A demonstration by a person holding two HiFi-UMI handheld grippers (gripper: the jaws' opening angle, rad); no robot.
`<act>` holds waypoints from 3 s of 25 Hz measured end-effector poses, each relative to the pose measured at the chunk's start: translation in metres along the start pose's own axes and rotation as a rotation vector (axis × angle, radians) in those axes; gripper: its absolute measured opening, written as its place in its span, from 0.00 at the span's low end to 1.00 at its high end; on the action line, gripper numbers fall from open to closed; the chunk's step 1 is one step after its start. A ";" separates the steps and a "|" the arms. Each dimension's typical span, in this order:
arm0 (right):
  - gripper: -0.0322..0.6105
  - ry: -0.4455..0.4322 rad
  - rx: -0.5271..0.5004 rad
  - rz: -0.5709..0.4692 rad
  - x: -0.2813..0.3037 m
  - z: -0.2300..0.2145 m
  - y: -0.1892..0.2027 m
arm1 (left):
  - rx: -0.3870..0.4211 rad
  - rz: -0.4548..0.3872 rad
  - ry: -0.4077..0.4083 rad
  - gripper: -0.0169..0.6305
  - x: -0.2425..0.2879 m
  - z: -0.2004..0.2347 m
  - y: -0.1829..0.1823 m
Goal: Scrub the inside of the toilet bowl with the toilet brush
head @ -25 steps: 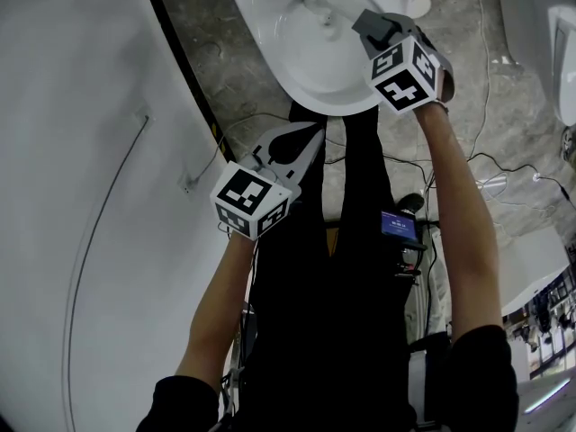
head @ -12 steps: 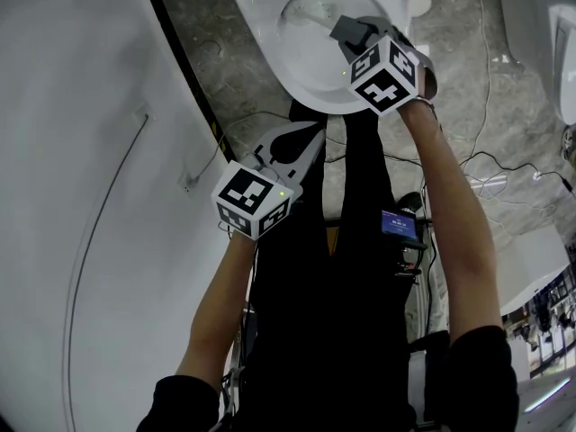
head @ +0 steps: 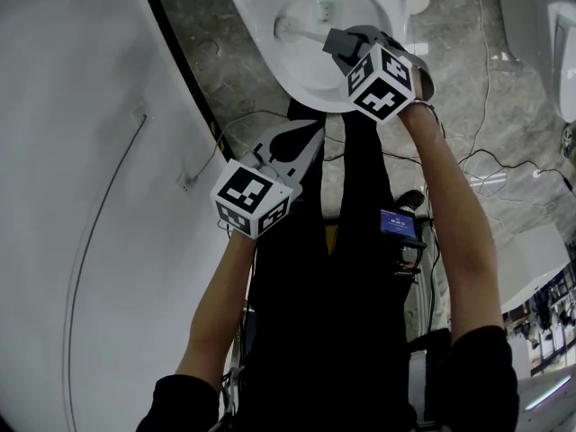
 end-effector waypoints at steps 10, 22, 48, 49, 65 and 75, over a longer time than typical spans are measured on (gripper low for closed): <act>0.29 -0.090 -0.076 0.017 0.002 0.023 0.019 | 0.001 0.002 0.007 0.04 0.002 -0.002 -0.002; 0.29 -0.187 -0.187 0.088 0.003 0.052 0.052 | 0.003 0.001 0.007 0.04 0.006 -0.002 -0.003; 0.29 -0.263 -0.261 0.213 -0.018 0.071 0.124 | 0.012 0.013 0.002 0.04 0.006 -0.003 -0.002; 0.29 -0.262 -0.264 0.220 -0.018 0.070 0.127 | 0.012 0.013 0.001 0.04 0.005 -0.002 -0.002; 0.29 -0.196 -0.207 0.327 -0.028 0.033 0.157 | 0.008 0.011 -0.006 0.04 0.001 0.001 -0.003; 0.29 -0.103 -0.167 0.361 -0.035 -0.006 0.162 | 0.004 0.011 -0.010 0.04 -0.001 0.001 -0.001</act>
Point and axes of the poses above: the fingertips, and each gripper's own axes: x forward along the fingers, z to its left, y out of its underside, the point moved 1 cm from there along -x, backward along the fingers, and after that the axes turned 15 degrees about z, right-handed, at the moved point
